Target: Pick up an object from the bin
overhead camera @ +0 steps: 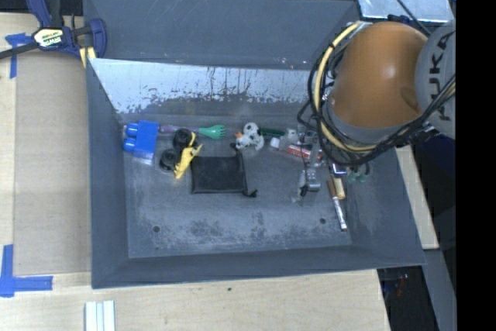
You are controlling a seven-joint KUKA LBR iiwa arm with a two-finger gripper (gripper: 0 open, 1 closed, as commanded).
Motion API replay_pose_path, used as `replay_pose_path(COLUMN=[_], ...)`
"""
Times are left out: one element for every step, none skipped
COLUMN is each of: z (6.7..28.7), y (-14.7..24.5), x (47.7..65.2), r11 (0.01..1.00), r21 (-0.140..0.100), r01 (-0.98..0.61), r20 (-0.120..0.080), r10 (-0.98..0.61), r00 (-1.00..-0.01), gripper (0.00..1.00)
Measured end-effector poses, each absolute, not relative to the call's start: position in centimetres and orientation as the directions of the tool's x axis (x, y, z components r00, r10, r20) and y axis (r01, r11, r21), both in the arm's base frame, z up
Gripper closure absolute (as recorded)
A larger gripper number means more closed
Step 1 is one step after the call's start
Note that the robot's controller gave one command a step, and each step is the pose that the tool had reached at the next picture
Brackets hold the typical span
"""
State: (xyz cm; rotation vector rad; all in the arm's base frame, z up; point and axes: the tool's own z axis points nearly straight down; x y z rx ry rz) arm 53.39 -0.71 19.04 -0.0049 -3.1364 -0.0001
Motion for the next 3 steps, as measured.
replay_pose_path(z=[19.5,13.7,12.9], y=[-0.7,1.8,7.2], x=[53.6,55.8,57.0], r11=[1.000,0.978,0.940], r21=[0.000,0.001,0.005], r01=[0.003,0.208,0.342], r20=[-0.003,-0.004,-0.006], r10=[0.003,0.208,0.342], r00=[-1.000,-0.978,-0.940], gripper=[0.00,0.00,0.00])
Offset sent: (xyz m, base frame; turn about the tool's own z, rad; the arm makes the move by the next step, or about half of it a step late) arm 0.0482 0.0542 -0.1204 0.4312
